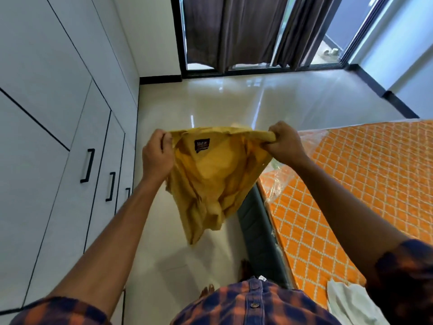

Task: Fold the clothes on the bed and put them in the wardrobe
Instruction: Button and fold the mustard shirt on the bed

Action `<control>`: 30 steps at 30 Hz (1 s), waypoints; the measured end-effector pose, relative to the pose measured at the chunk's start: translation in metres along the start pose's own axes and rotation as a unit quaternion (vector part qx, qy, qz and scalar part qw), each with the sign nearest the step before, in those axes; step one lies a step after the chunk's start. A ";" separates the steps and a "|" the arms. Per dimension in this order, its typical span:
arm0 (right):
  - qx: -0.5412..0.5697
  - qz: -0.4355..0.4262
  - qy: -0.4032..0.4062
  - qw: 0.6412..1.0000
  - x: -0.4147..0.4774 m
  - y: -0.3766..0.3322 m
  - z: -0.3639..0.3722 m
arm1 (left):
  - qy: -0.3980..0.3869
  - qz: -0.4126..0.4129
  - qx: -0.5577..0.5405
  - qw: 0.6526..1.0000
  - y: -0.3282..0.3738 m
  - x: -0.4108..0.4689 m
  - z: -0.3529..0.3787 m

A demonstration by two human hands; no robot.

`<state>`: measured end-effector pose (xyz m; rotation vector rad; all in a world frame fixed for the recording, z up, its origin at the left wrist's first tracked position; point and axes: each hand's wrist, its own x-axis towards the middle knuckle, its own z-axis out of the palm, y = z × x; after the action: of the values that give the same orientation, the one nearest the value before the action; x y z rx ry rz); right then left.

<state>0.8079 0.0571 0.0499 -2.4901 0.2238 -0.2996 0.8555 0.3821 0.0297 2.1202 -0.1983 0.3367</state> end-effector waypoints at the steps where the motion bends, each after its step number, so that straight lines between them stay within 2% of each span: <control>1: 0.043 0.002 -0.018 0.999 -0.005 0.004 0.008 | -0.009 0.007 0.007 1.000 0.007 0.005 -0.003; 3: 0.098 0.021 -0.060 0.993 -0.013 0.008 0.025 | -0.037 0.024 0.024 0.999 0.016 0.010 -0.013; 4: 0.117 0.030 -0.052 0.991 -0.015 0.011 0.031 | -0.064 0.033 0.042 0.997 0.017 0.012 -0.020; 6: 0.163 0.062 0.014 0.984 -0.015 0.013 0.038 | -0.168 0.046 0.160 0.972 0.006 0.013 -0.038; 8: 0.197 0.079 0.082 0.974 -0.014 0.007 0.037 | -0.256 0.047 0.309 0.915 -0.016 0.008 -0.056; 9: 0.196 0.068 0.098 0.973 -0.013 0.002 0.036 | -0.257 0.037 0.345 0.902 -0.029 0.004 -0.062; 10: 0.180 0.047 0.103 0.977 -0.012 -0.003 0.037 | -0.239 0.017 0.334 0.912 -0.040 -0.002 -0.068; 12: 0.165 0.008 0.111 0.980 -0.012 -0.013 0.037 | -0.189 -0.048 0.207 0.959 -0.050 -0.011 -0.072; 13: 0.169 -0.003 0.115 0.979 -0.013 -0.014 0.037 | -0.154 -0.095 0.106 0.978 -0.049 -0.015 -0.072; 14: 0.174 -0.007 0.126 0.977 -0.013 -0.012 0.035 | -0.112 -0.152 -0.006 0.982 -0.046 -0.018 -0.072; 15: 0.181 -0.006 0.137 0.974 -0.013 -0.008 0.034 | -0.072 -0.212 -0.122 0.967 -0.040 -0.021 -0.073; 17: 0.192 0.007 0.149 0.970 -0.016 0.006 0.033 | -0.036 -0.303 -0.313 0.899 -0.029 -0.030 -0.070; 18: 0.194 0.018 0.150 0.969 -0.020 0.012 0.035 | -0.038 -0.323 -0.353 0.877 -0.027 -0.033 -0.067; 19: 0.198 0.037 0.149 0.968 -0.025 0.018 0.038 | -0.045 -0.333 -0.362 0.870 -0.025 -0.034 -0.063; 21: 0.212 0.110 0.135 0.961 -0.037 0.030 0.051 | -0.055 -0.323 -0.303 0.895 -0.024 -0.035 -0.053; 22: 0.221 0.156 0.133 0.954 -0.042 0.037 0.059 | -0.057 -0.281 -0.233 0.929 -0.025 -0.034 -0.048; 24: 0.237 0.219 0.154 0.934 -0.052 0.047 0.073 | -0.054 -0.140 -0.070 0.986 -0.024 -0.035 -0.042; 26: 0.243 0.226 0.174 0.927 -0.062 0.048 0.080 | -0.029 -0.038 0.013 0.999 -0.023 -0.039 -0.041; 28: 0.229 0.197 0.177 0.937 -0.076 0.042 0.084 | 0.012 -0.027 0.015 0.999 -0.028 -0.042 -0.041; 30: 0.226 0.156 0.197 0.941 -0.091 0.032 0.084 | 0.049 -0.096 -0.032 0.994 -0.028 -0.043 -0.044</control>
<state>0.7397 0.0994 -0.0502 -1.8869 0.6308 -0.6371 0.8151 0.4344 0.0168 2.0339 0.0509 0.3154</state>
